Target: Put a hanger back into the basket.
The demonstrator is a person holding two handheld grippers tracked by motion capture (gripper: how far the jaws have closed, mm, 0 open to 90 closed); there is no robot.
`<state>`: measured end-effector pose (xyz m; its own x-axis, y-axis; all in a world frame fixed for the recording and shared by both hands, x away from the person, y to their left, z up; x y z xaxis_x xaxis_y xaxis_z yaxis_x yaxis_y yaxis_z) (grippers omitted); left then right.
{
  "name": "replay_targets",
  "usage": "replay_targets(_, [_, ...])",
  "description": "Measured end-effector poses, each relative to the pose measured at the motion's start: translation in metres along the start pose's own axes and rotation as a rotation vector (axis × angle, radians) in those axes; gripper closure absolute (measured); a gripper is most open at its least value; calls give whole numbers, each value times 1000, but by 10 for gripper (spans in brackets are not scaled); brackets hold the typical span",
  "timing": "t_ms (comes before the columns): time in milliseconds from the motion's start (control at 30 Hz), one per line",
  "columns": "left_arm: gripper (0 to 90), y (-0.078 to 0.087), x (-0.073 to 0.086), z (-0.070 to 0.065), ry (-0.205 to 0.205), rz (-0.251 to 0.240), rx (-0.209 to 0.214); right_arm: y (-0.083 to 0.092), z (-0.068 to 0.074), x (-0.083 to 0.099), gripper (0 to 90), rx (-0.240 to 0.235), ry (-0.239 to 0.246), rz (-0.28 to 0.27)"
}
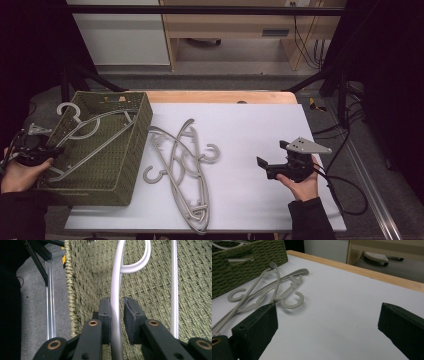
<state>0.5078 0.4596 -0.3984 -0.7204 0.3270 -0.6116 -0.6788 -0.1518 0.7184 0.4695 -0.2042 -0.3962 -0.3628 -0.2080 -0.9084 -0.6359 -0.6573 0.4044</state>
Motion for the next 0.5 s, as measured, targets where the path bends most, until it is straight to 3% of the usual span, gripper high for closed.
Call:
replay_targets(133, [709,3,1,2,5,-10,-13,0,1,0,30,-2,-1,-1])
replay_targets(300, [647,11,1,5,35,-47,8,-1,1,0,31,-8,4,2])
replay_targets(367, [604,21,1,3,74,-113,51,-1,2,0,30,-10,6,3])
replay_targets(400, [555,21,1,3,74,-113,51,-1,2,0,30,-10,6,3])
replay_targets(500, [487,31,-2,-5,121,-193,98,-2,3,-1,30,-9,4,0])
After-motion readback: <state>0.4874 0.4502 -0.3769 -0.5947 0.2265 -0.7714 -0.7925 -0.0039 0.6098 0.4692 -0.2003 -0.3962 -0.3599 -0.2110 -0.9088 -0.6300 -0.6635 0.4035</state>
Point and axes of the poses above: each handheld gripper's, and its own axes: y roughly backward along the jaws, x roughly out of its underside, z roughly to its left, the point moved 4 cm from there along -y, roughly forward along the jaws, and after that the axes turned 9 degrees about -x, right-handed, at the moved point
